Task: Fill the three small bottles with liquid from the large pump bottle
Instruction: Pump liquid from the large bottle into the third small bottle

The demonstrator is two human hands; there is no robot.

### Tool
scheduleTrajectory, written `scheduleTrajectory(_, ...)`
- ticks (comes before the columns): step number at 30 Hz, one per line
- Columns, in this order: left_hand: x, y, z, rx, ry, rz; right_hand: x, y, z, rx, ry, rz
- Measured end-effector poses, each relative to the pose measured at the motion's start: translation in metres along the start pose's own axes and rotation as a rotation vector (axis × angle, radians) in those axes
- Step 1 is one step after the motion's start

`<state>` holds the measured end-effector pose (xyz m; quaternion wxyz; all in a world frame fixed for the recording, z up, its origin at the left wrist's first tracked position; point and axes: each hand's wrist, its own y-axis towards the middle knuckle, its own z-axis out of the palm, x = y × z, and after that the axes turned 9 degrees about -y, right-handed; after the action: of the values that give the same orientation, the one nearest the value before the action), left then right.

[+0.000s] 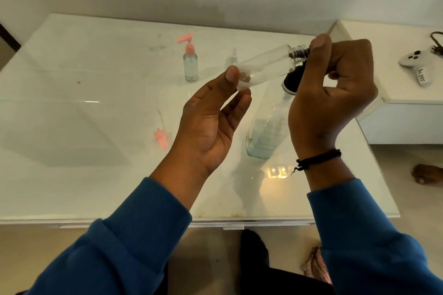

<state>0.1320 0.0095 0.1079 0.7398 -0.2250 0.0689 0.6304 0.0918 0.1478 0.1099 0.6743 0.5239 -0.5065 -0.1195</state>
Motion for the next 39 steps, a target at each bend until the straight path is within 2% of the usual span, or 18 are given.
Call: scheduleTrajectory(39,-0.001,0.000,0.000,0.023,0.003,0.002,0.001,0.001,-0.001,-0.009,-0.019,-0.013)
